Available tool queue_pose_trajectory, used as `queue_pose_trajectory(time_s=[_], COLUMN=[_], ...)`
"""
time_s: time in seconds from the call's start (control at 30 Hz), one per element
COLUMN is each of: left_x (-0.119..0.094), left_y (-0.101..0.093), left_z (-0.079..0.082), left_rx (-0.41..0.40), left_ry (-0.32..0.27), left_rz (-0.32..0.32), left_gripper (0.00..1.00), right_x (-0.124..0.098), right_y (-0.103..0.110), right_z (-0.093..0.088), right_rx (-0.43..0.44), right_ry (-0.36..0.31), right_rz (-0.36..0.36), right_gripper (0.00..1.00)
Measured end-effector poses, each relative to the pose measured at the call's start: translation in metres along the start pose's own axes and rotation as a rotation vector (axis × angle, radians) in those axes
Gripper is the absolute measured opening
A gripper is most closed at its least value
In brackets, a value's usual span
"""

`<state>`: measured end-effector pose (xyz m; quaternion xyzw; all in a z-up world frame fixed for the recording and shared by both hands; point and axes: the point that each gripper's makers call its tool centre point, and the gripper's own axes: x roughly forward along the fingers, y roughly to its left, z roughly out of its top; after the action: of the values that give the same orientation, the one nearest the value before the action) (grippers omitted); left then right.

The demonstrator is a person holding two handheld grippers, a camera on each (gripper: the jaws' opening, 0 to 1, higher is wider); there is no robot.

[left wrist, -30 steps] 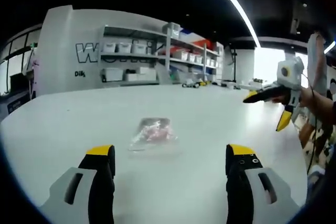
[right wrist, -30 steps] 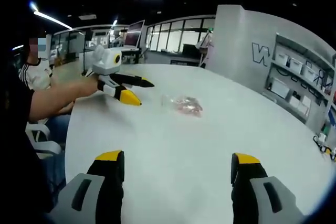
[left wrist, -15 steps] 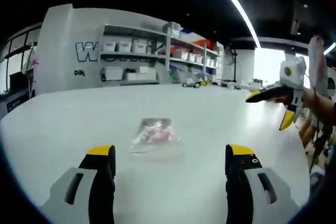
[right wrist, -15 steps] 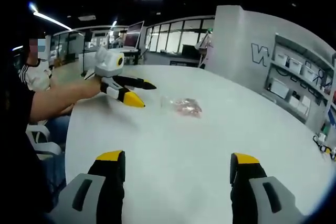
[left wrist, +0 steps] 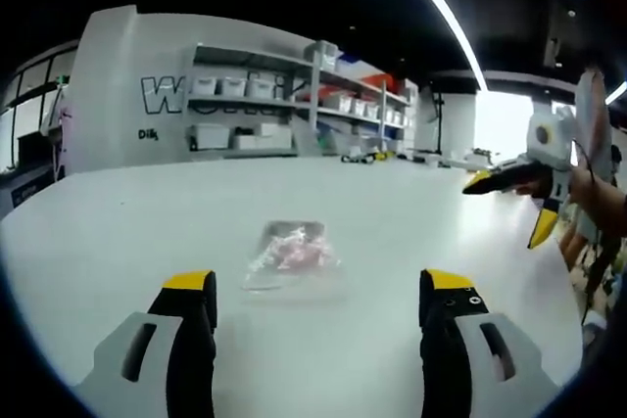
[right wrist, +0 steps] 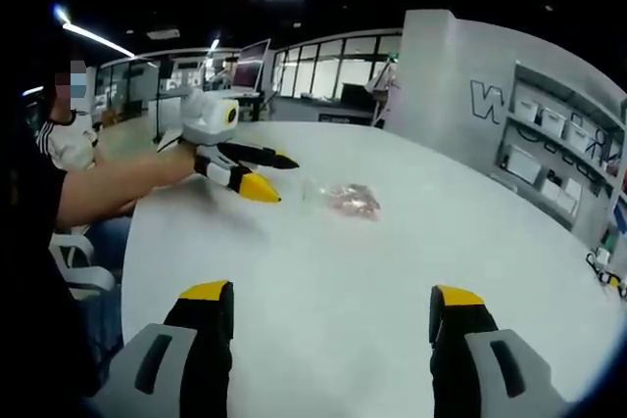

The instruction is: Open the resealable bag by pulling the two sides of the seal apart until the entire bag opening is separated and visibly accessible.

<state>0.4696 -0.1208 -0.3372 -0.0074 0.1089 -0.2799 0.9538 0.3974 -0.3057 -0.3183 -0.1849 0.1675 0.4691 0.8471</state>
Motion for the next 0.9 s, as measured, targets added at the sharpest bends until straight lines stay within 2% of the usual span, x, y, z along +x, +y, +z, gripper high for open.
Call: queue_pose_trajectory(time_s=[0.43, 0.9], left_x=[0.003, 0.003], left_y=[0.000, 0.001], left_z=[-0.006, -0.004], left_rx=[0.002, 0.003], left_ry=[0.001, -0.022], left_rz=[0.005, 0.010], left_gripper=[0.82, 0.82], right_x=[0.000, 0.013], right_y=[-0.003, -0.007], right_z=[0.003, 0.004], right_rx=[-0.002, 0.004], right_ry=[-0.005, -0.002], right_rz=[-0.006, -0.002], right_gripper=[0.83, 0.82])
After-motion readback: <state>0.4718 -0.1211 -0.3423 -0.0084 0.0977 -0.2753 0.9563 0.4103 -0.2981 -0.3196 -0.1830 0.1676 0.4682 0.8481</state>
